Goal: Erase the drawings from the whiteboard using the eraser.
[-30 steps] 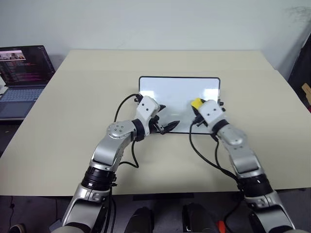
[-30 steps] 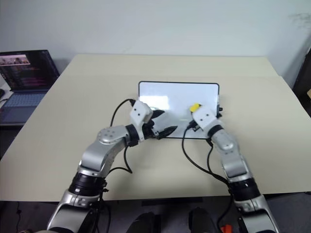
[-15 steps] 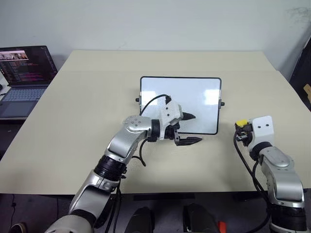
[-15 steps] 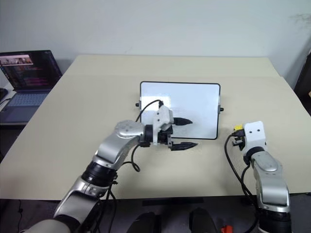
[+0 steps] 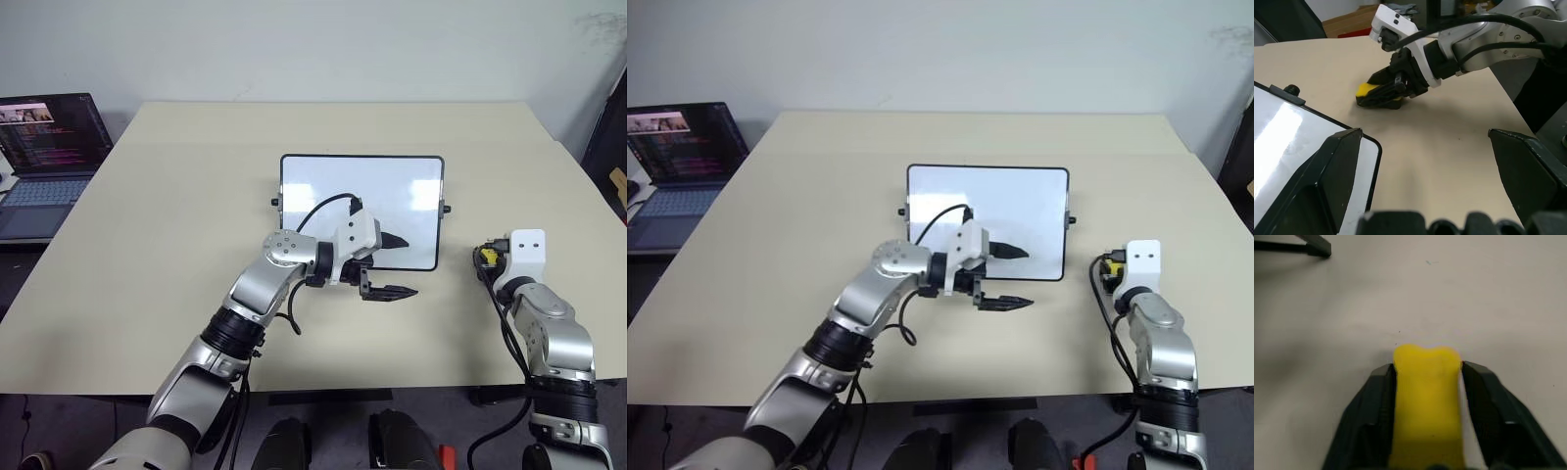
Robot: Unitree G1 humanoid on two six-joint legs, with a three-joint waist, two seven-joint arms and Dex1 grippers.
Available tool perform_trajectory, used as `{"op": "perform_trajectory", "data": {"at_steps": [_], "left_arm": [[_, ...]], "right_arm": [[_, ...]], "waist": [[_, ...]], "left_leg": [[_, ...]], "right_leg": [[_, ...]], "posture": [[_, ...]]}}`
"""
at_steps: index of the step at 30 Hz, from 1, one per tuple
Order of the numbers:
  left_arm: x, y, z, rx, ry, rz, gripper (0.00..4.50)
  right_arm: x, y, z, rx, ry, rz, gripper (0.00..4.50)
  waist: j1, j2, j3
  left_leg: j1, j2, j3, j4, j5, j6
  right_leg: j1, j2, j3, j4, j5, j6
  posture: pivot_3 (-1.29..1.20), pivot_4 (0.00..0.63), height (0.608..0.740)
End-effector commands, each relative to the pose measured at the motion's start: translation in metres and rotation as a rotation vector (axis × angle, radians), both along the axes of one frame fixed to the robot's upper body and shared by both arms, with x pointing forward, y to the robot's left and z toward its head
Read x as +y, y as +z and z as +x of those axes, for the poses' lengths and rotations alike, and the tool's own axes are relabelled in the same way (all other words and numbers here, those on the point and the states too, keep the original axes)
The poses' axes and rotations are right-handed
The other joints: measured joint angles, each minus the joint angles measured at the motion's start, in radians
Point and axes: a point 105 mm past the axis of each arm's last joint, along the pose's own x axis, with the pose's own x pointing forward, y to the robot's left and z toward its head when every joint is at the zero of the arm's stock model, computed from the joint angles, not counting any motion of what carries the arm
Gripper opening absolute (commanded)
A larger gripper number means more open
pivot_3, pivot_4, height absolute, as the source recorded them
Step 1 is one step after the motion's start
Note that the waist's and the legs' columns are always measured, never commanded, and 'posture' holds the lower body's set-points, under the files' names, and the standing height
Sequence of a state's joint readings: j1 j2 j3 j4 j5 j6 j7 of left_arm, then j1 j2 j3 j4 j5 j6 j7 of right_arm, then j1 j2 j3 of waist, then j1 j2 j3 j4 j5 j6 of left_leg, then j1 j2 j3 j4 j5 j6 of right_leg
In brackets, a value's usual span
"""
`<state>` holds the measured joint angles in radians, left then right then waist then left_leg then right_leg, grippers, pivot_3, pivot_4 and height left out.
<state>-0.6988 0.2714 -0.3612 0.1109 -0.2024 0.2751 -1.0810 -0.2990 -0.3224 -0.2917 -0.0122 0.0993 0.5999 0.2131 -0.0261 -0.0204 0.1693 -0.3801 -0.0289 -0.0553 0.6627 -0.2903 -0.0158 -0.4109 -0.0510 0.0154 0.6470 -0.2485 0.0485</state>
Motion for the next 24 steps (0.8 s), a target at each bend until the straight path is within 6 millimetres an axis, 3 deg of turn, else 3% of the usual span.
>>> {"op": "perform_trajectory", "data": {"at_steps": [1,4,7,10,13,17,22,24], "left_arm": [[-0.005,0.008,-0.007,-0.047,-0.024,-0.023,4.50],[-0.005,0.010,-0.004,-0.057,0.007,-0.042,4.50],[-0.002,0.013,0.001,-0.067,0.059,-0.070,4.50],[0.017,0.015,0.010,-0.049,0.198,-0.127,4.50],[0.040,0.012,0.011,-0.021,0.318,-0.165,4.50],[0.090,0.011,0.011,0.004,0.605,-0.264,4.50],[0.163,0.001,0.002,-0.041,1.060,-0.354,4.50],[0.172,-0.004,-0.004,-0.063,1.151,-0.348,4.50]], "right_arm": [[-0.002,0.020,0.003,-0.086,-0.007,0.006,3.58],[-0.001,0.032,0.002,-0.141,-0.004,0.007,4.47],[0.008,0.052,-0.003,-0.216,0.044,-0.016,4.47],[0.040,0.076,-0.023,-0.300,0.195,0.040,4.47],[0.064,0.081,-0.045,-0.325,0.289,0.066,4.47],[0.086,0.064,-0.070,-0.334,0.312,0.095,4.47],[0.100,0.024,-0.085,-0.324,0.310,0.169,4.47],[0.098,0.018,-0.087,-0.333,0.319,0.204,4.47]], "waist": [[0.000,0.000,0.000],[0.000,0.000,0.000],[0.000,0.000,0.000],[-0.001,0.001,-0.001],[-0.004,0.002,-0.001],[-0.003,0.002,-0.001],[0.000,0.002,-0.002],[0.001,0.002,-0.002]], "left_leg": [[0.000,0.000,0.000,0.000,0.000,0.000],[0.000,0.000,0.000,0.000,0.000,0.000],[0.000,0.000,0.000,0.000,0.000,0.000],[0.000,0.000,0.000,0.000,0.000,0.000],[0.000,0.002,-0.001,0.000,-0.001,0.001],[0.000,0.002,-0.001,0.001,-0.001,0.001],[0.001,0.002,-0.001,0.001,-0.001,0.001],[0.003,0.002,-0.002,0.001,-0.001,0.001]], "right_leg": [[0.000,0.000,0.000,0.000,0.000,0.000],[0.000,0.000,0.000,0.000,0.000,0.000],[0.000,0.000,0.000,0.001,0.000,0.000],[0.000,0.000,0.000,0.000,0.000,0.000],[0.000,-0.001,0.001,0.000,0.000,0.000],[0.000,-0.003,0.001,0.000,0.000,0.000],[0.001,-0.003,0.002,0.000,0.000,0.000],[0.003,-0.003,0.002,0.000,0.000,0.000]], "posture": [[0.00,0.150,0.740],[0.00,0.150,0.740],[0.00,0.150,0.740],[0.00,0.150,0.740],[0.00,0.150,0.740],[0.00,0.150,0.740],[0.00,0.150,0.740],[0.00,0.150,0.740]]}}
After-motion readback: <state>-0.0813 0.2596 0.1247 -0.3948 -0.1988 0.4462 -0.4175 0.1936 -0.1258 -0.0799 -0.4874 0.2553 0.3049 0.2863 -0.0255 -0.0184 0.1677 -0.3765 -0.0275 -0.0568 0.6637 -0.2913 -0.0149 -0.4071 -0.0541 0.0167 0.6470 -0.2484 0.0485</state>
